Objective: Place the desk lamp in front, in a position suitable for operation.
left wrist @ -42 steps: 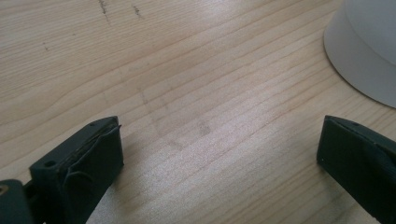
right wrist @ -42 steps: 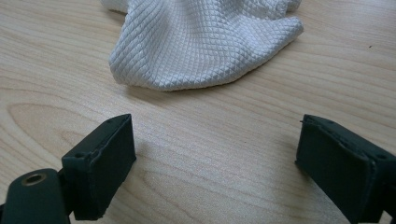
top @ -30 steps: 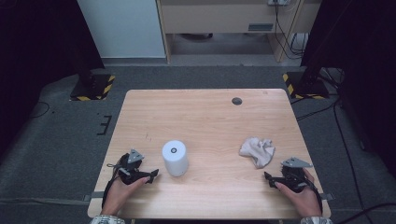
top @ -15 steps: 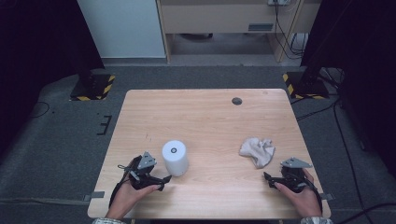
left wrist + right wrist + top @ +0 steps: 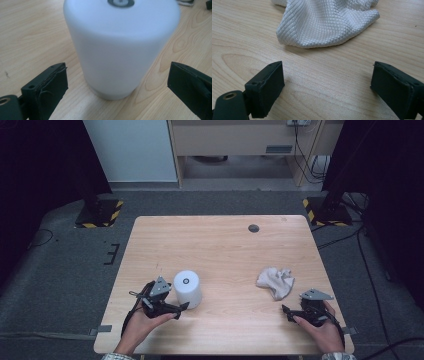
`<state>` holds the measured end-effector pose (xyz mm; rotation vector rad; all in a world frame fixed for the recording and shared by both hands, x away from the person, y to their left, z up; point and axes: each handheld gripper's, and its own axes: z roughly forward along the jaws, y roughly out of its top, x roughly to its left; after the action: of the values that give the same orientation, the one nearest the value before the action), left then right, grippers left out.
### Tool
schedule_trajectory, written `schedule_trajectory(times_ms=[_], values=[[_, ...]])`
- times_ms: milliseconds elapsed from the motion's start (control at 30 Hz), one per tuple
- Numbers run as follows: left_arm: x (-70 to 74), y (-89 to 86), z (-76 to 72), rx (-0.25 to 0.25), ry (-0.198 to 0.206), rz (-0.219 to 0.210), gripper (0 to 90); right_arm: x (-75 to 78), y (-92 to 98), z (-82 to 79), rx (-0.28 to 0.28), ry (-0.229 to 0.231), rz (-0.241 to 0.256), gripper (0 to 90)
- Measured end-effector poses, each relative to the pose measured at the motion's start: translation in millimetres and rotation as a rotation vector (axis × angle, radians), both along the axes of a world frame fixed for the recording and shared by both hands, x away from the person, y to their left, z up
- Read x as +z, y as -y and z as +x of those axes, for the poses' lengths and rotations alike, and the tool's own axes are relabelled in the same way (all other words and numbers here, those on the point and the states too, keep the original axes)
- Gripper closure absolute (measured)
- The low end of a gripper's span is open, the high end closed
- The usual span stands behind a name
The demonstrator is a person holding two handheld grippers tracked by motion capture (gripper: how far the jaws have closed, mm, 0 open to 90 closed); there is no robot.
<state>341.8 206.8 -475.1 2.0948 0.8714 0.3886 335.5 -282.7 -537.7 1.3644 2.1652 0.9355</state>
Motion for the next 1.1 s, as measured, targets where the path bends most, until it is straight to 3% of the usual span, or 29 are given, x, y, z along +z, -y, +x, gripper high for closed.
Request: schedule_trajectory(times_ms=[300, 600, 733, 767, 1100], values=[[13.6, 13.7, 14.1, -0.019, 0.013, 0.012, 2.0, 0.0, -0.2, 0.0, 0.005, 0.0, 0.0, 11.6], [16.3, 21.6, 23.1, -0.018, 0.014, 0.006, 1.8, 0.0, -0.9, -0.5, 0.01, -0.001, -0.001, 11.7], [16.3, 22.5, 24.6, -0.016, 0.011, -0.006, 2.1, 0.0, -0.8, -0.4, 0.013, 0.001, -0.003, 11.6], [16.8, 22.0, 25.0, -0.014, 0.022, 0.001, 7.3, -0.1, -1.2, -0.5, 0.013, 0.001, -0.001, 11.7], [18.2, 28.8, 22.6, -0.038, 0.024, 0.011, 7.9, 0.1, -1.7, -0.6, 0.018, -0.002, 0.003, 11.6]])
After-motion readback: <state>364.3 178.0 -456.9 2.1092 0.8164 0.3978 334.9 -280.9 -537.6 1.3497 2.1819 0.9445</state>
